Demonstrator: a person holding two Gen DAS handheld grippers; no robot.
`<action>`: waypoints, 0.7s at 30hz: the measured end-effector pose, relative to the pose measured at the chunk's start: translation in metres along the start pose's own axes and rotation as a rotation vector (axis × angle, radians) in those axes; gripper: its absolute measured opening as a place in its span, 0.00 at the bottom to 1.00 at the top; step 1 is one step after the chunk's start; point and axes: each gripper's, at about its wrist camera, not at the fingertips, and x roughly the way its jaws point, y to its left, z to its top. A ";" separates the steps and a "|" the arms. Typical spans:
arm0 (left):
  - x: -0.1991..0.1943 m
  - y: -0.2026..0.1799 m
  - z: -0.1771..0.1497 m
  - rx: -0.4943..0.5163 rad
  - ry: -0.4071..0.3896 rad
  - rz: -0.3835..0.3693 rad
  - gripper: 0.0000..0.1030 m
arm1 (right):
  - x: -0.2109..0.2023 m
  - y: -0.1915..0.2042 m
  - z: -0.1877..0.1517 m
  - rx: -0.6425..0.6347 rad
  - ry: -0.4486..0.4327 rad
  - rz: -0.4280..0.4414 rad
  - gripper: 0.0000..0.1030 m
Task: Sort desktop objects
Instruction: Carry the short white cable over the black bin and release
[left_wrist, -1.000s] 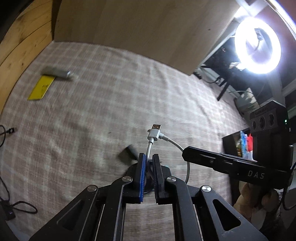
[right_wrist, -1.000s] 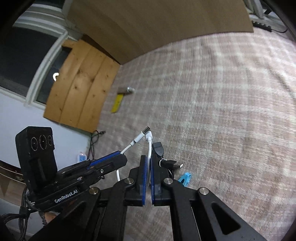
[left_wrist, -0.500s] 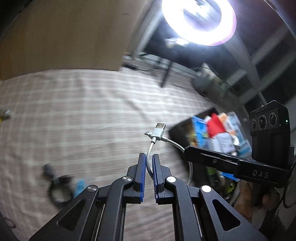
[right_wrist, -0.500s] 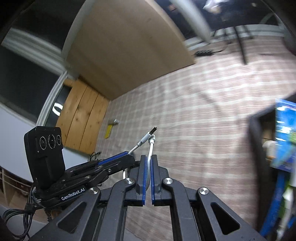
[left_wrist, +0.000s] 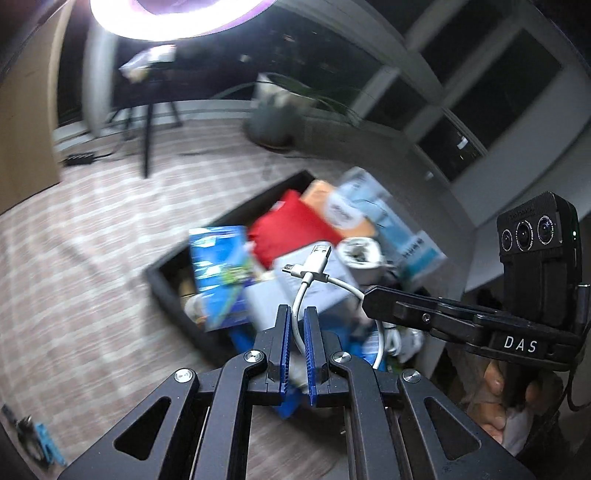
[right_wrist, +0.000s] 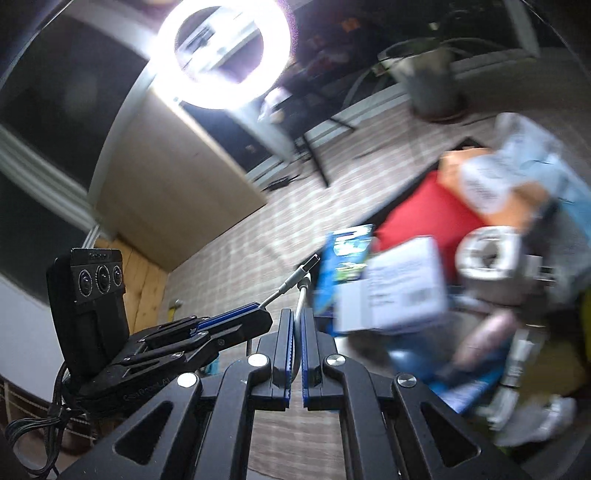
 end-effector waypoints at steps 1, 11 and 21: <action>0.007 -0.010 0.003 0.015 0.008 -0.006 0.07 | -0.007 -0.008 0.001 0.010 -0.009 -0.007 0.03; 0.066 -0.074 0.018 0.135 0.072 -0.008 0.07 | -0.054 -0.070 0.000 0.080 -0.061 -0.087 0.03; 0.075 -0.080 0.020 0.163 0.084 0.014 0.44 | -0.068 -0.098 0.001 0.124 -0.092 -0.183 0.31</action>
